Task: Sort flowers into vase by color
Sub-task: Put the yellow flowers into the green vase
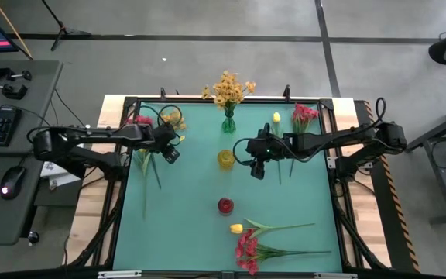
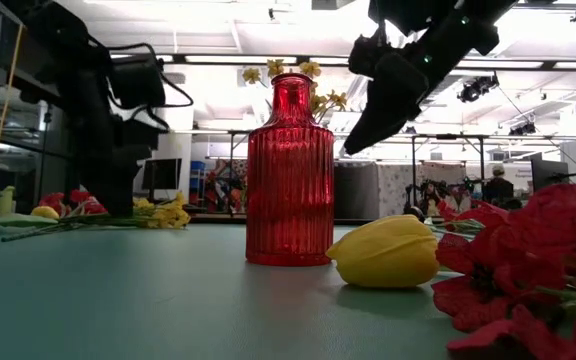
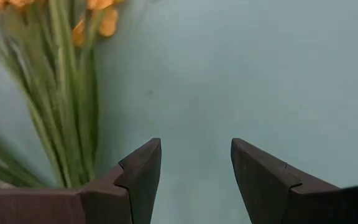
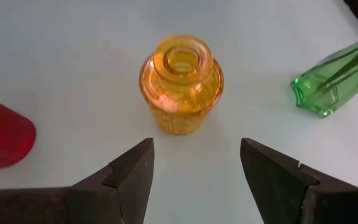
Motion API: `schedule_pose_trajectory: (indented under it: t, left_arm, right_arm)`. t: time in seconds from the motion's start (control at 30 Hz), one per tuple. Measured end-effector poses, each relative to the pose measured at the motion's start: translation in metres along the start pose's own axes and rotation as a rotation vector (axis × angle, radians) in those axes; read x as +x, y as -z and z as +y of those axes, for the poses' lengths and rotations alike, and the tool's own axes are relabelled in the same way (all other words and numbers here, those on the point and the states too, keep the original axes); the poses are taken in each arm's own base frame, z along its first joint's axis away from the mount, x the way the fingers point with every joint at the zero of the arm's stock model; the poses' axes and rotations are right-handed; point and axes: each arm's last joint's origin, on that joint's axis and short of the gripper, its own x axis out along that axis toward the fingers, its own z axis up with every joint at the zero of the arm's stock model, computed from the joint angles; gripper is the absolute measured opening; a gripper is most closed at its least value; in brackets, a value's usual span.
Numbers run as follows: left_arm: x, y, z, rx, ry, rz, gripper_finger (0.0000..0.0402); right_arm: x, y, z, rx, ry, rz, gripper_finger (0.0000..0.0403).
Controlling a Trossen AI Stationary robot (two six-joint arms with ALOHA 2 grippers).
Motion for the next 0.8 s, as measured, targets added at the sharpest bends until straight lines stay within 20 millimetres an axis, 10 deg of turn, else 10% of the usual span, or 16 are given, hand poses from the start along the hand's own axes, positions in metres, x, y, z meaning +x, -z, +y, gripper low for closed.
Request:
schedule_pose_trajectory:
  t: [0.4,0.8]
  left_arm:
    - [-0.026,-0.024,0.011,-0.033,-0.21,-0.065,0.0184]
    - [-0.009,-0.026,0.034,-0.053,-0.258,0.087,0.0184]
  right_arm:
    - [0.0,-0.006,0.0,0.0,-0.005,-0.064,0.0229]
    - [0.0,-0.006,0.0,-0.004,-0.004,-0.063,0.0229]
